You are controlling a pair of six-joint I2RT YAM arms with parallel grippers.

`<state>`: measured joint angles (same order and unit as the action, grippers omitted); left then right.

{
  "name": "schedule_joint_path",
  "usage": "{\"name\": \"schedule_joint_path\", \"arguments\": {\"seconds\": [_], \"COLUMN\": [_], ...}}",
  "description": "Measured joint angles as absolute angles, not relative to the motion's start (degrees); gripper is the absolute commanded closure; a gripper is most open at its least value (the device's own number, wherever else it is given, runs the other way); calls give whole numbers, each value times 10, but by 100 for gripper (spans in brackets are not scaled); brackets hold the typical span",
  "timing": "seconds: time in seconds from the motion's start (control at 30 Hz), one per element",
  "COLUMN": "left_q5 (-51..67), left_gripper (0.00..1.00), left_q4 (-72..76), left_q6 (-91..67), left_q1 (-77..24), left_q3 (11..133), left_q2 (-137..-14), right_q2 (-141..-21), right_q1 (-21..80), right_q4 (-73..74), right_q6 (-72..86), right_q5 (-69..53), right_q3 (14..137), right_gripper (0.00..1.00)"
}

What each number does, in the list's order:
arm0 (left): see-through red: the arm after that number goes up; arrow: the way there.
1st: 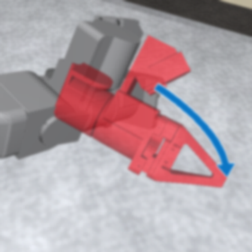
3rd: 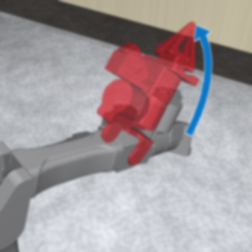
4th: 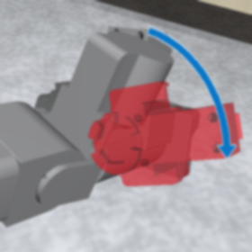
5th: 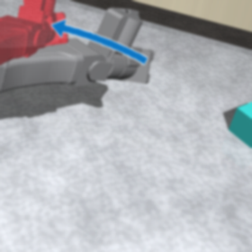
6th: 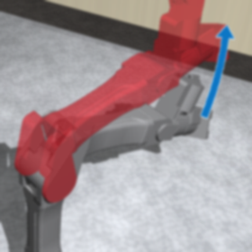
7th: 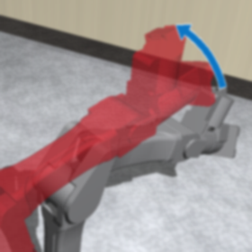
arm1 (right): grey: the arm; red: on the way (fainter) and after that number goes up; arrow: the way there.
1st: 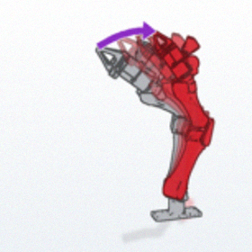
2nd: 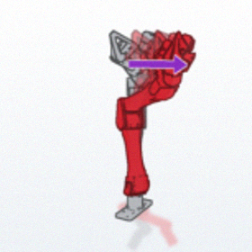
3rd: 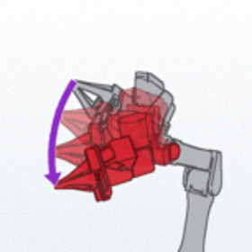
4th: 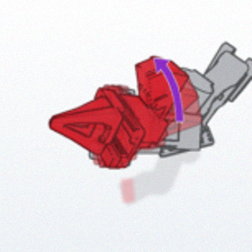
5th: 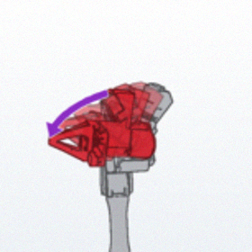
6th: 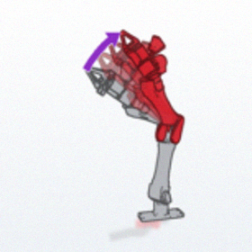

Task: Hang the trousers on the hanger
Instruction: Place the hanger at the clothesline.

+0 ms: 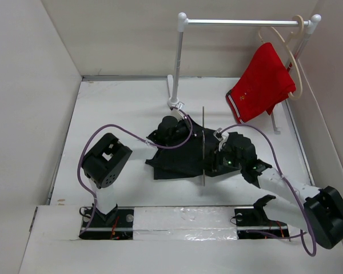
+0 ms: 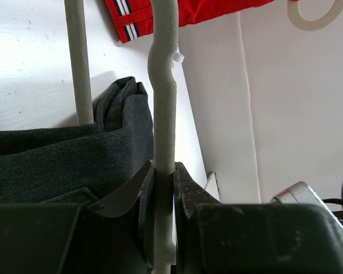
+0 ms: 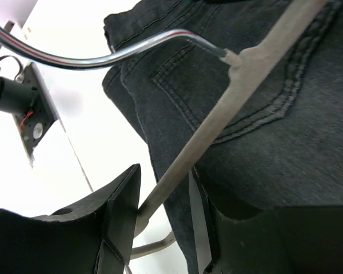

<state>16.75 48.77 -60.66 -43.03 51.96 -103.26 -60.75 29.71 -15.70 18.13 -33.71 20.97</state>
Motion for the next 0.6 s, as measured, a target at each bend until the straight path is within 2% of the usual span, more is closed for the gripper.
{"name": "schedule_joint_path", "arguments": {"seconds": [0.13, 0.2, 0.23, 0.37, 0.4, 0.43, 0.6], "left_q5": [175, 180, 183, 202, 207, 212, 238], "left_gripper": [100, 100, 100, 100, 100, 100, 98], "left_q4": [495, 496, 498, 519, 523, 527, 551], "left_q6": [-610, -611, -611, -607, -607, -608, -617], "left_q1": [-427, -427, -427, -426, -423, -422, -419], "left_q3": [520, 520, 520, 519, 519, 519, 519], "left_q2": [-1033, -1033, -1033, -1033, -1033, -1033, -1028], "right_q2": [-631, -642, -643, -639, -631, -616, -549], "right_q1": [297, 297, 296, 284, 284, 283, 279], "right_q4": [-180, -189, -190, -174, -171, -167, -147], "right_q6": [183, 188, 197, 243, 245, 249, 258], "right_q5": [-364, -371, -369, -339, -337, -330, -327], "right_q3": [209, 209, 208, 197, 196, 192, 182], "right_gripper": [59, 69, 78, 95, 95, 100, 100]}}
